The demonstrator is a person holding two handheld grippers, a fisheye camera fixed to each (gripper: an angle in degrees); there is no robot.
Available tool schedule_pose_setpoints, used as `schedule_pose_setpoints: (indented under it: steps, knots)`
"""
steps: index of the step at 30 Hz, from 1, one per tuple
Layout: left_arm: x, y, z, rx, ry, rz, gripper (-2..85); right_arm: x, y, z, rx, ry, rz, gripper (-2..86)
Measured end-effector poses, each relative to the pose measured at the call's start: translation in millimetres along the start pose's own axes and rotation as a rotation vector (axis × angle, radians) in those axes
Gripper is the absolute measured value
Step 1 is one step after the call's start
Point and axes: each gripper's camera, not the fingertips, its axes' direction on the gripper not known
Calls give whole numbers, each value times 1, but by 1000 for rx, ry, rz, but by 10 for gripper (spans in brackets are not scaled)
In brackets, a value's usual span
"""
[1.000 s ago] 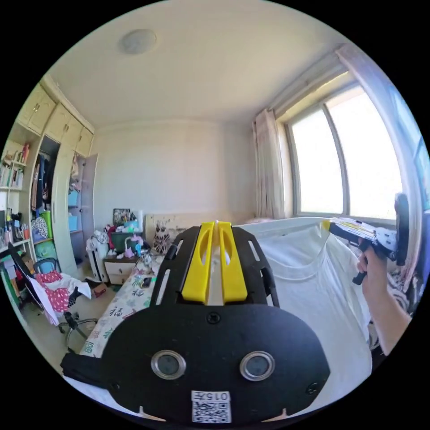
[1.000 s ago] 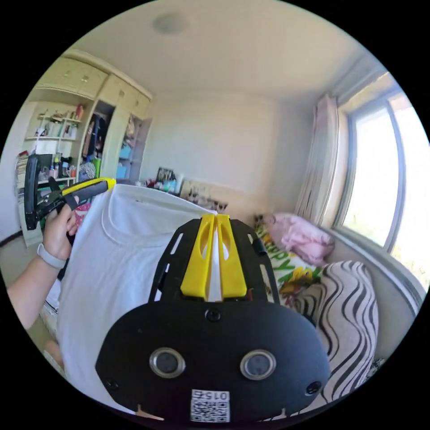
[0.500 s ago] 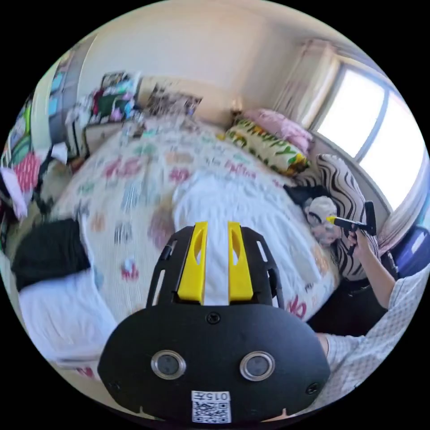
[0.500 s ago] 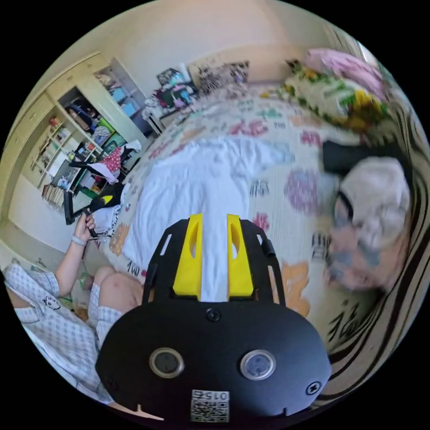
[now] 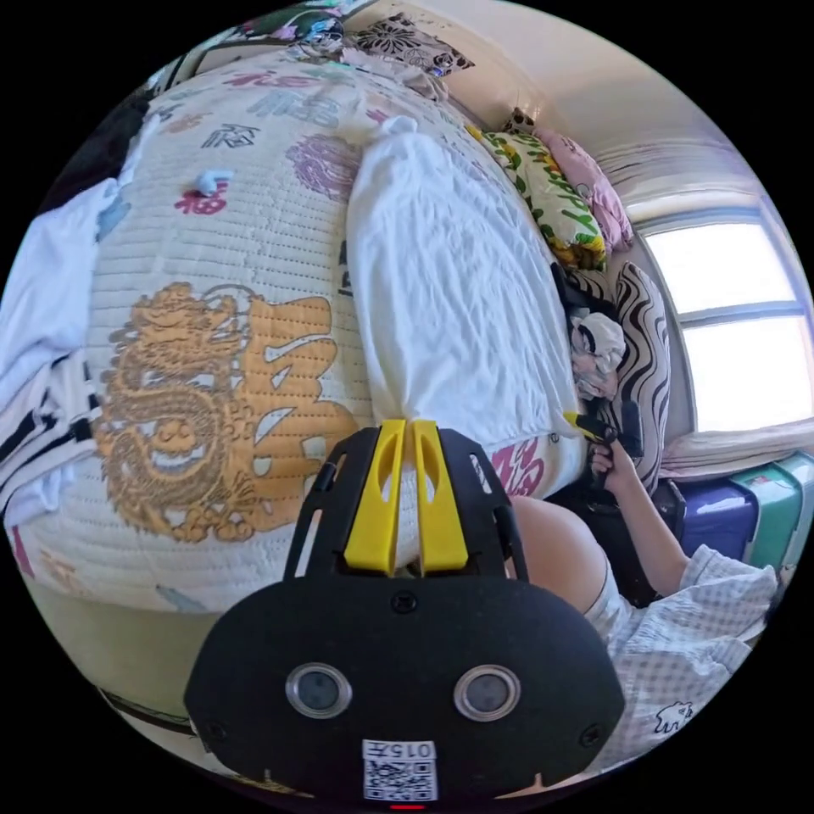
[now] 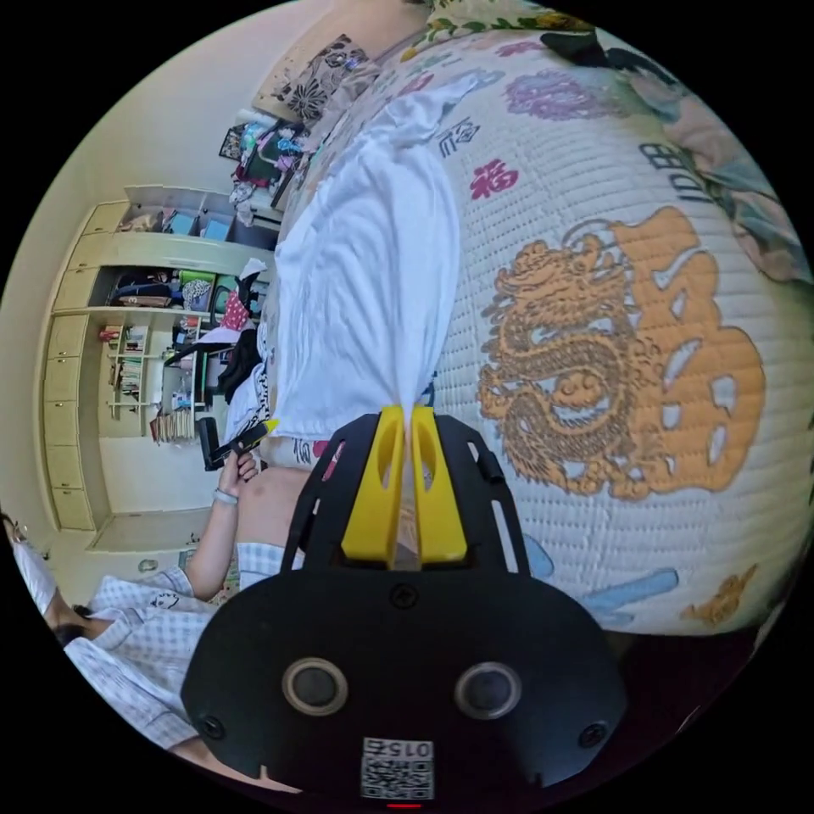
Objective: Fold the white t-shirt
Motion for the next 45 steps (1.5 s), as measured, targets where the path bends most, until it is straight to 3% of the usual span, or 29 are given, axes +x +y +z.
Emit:
schedule_pose_setpoints:
  steps: [11, 13, 18, 21, 29, 36, 40, 42, 45]
  knots:
    - [-24, -15, -29, -20, -87, 11, 0, 29, 21, -5, -21, 173, -3, 0]
    - [-27, -25, -26, -119, -127, 32, 6, 30, 19, 0, -39, 190, -13, 3]
    - [-42, -39, -37, -175, -92, 51, 30, 44, 16, -4, -62, 122, 11, 25]
    - [-55, -49, -52, -217, -66, 55, 58, 54, 9, -24, 41, 49, 31, 48]
    - [-66, -111, -127, 29, -61, 73, 66, 85, -106, -75, 355, -136, 61, 83]
    - [-35, -192, -107, 137, 96, 223, 29, 98, -221, -35, 277, -181, 128, 99]
    - [-37, -204, -96, 119, 181, 209, 10, 97, -242, -12, 191, -343, 124, 23]
    - [-41, -201, -98, 107, 177, 203, 3, 84, -231, -25, 284, -252, 81, 11]
    - [-52, -188, -113, 109, 168, 178, -5, 58, -197, -52, 432, 104, 15, 2]
